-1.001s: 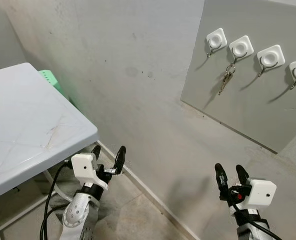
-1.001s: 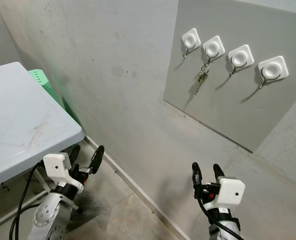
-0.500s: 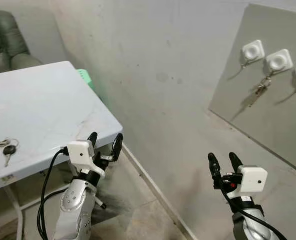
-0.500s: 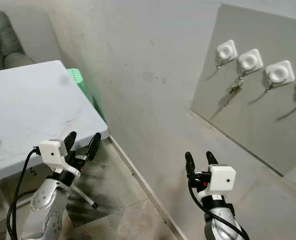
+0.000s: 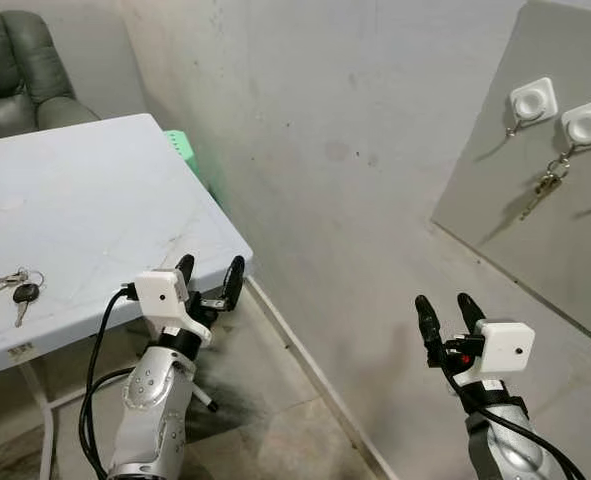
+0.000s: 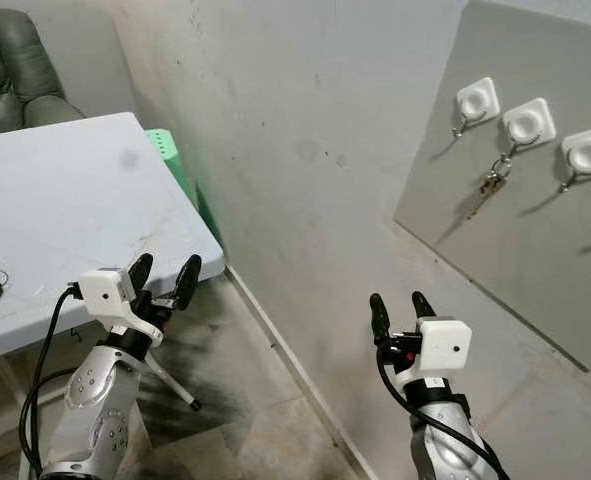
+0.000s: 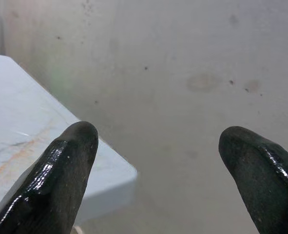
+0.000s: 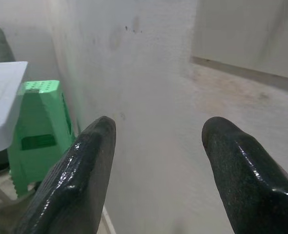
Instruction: Hang keys on a hook
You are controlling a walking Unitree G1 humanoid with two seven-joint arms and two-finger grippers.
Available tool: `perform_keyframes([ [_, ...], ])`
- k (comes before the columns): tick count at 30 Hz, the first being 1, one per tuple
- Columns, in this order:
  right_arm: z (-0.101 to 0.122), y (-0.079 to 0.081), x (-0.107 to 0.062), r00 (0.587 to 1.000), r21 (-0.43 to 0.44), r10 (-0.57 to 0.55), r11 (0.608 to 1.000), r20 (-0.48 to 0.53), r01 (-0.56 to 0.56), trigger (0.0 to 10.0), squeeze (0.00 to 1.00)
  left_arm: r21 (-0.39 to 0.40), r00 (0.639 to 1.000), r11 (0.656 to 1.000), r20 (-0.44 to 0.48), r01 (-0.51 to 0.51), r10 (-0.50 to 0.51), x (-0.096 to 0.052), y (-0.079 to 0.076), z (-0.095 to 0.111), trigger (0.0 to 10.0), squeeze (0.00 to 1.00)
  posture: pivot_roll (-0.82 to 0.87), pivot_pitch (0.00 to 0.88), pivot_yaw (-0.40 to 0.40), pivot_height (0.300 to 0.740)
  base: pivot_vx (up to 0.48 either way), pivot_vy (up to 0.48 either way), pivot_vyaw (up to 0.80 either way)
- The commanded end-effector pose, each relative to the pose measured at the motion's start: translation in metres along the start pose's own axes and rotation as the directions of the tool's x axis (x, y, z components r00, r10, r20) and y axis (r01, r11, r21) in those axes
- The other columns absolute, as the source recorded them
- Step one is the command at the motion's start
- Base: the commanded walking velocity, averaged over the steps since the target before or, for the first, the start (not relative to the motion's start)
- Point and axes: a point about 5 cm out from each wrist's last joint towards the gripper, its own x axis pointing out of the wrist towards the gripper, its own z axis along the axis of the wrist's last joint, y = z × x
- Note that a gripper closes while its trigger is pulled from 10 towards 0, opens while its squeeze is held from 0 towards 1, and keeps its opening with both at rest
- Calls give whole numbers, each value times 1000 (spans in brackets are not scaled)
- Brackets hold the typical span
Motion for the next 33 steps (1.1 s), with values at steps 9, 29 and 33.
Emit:
perform_keyframes([
  [9,0,1,0,1000,5,8,1000,-10,-8,10000,0,6,1000,1000,-10,-25,25,-2,3,-2,10000,0,-21,31,-42,740,0,0,800],
  [29,2,1,3,1000,48,19,999,2,-19,10000,0,-14,1000,1000,-16,-17,16,1,2,-3,10000,0,-23,9,-46,740,0,0,600],
  [33,1,0,2,1000,53,14,999,0,-14,10000,0,-18,1000,1000,-18,-17,16,0,2,-4,10000,0,-22,3,-44,740,0,0,0],
])
